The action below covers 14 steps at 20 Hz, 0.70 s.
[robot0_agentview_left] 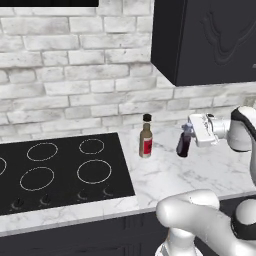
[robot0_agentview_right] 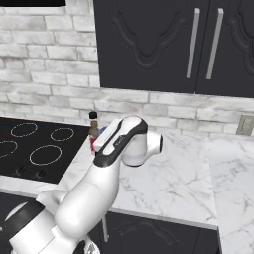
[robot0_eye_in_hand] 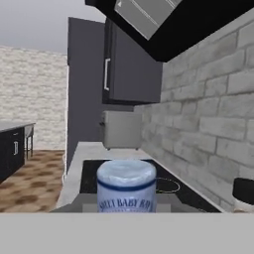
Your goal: Take 2 condiments from the cabinet and move them on the counter near the stove.Make sure the condiments are lined up with each other, next to each other.
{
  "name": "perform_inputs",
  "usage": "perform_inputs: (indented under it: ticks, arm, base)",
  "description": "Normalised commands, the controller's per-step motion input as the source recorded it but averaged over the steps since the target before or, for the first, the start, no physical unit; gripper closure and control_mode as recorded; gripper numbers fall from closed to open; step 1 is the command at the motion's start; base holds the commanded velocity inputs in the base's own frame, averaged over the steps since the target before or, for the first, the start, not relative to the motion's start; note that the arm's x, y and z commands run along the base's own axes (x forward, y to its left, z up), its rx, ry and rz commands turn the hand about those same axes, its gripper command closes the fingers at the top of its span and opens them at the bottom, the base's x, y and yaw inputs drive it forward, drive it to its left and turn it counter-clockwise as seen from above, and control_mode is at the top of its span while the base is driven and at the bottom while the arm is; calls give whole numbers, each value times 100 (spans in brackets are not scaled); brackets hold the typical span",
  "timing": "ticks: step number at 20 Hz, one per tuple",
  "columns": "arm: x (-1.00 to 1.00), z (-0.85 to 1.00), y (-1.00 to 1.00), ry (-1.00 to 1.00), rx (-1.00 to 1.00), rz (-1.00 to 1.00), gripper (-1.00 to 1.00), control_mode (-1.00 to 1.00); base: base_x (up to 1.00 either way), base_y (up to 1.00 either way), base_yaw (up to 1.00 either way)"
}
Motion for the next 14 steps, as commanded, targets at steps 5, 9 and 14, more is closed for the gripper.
perform_inputs:
  ticks: [5, 9, 14]
  arm:
    - [25, -20, 13, 3, 0, 4, 100, -100]
    - [5, -16, 20, 0, 0, 4, 100, -100]
    - [0, -12, 26, 0, -2, 2, 100, -100]
  base:
    - [0, 0, 0]
    - [0, 0, 0]
    - [0, 0, 0]
